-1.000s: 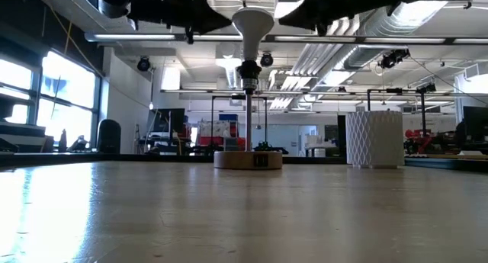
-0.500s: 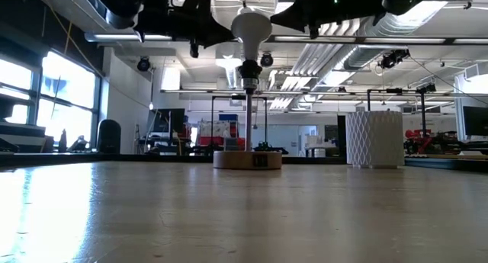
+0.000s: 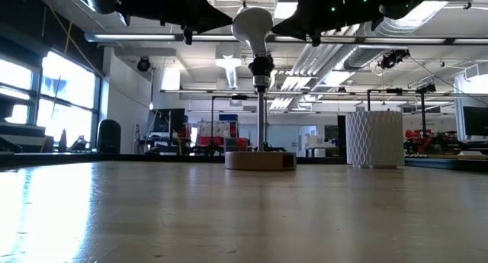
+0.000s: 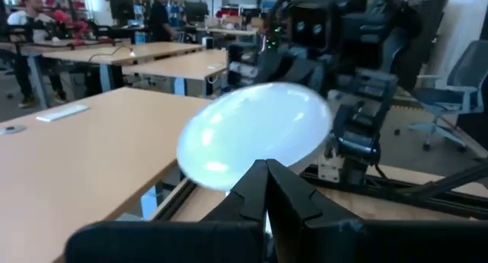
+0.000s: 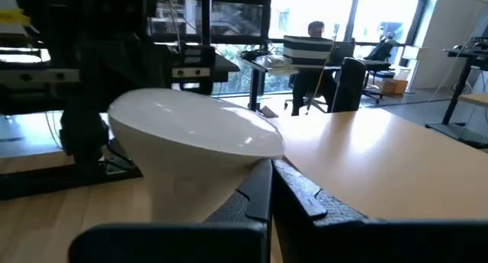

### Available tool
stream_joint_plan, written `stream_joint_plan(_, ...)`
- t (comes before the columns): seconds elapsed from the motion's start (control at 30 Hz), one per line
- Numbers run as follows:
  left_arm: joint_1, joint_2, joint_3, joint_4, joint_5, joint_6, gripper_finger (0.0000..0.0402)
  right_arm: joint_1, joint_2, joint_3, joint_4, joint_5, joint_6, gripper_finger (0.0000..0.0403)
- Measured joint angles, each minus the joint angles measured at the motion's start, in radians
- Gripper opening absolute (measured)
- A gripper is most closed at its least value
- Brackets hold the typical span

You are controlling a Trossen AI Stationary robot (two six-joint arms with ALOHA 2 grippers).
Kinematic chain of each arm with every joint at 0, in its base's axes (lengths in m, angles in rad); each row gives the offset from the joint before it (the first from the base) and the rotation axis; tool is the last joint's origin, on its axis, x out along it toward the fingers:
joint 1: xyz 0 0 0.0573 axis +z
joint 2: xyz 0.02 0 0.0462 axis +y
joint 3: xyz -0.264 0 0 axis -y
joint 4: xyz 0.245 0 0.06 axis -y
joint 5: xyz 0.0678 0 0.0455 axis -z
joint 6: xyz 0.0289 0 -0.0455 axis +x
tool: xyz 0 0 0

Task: Screw lightbulb
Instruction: Insert the lightbulb into the lamp

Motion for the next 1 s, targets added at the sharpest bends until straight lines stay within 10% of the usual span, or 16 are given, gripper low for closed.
stream_joint_plan(0.43, -0.016, -0.001, -0.002, -0.009, -0.024, 0.018, 0.0, 0.107, -0.12, -0.064, -0.162, 0.146, -0.043, 0.0)
stream_joint_plan(0.7, -0.026, -0.001, -0.001, -0.037, -0.03, 0.026, 0.0, 0.21, -0.043, -0.34, 0.4, 0.177, 0.068, 0.0009)
stream_joint_plan(1.0, -0.032, -0.001, -0.002, -0.073, -0.032, 0.026, 0.0, 0.183, 0.056, -0.19, 0.259, 0.098, 0.066, 0.0172)
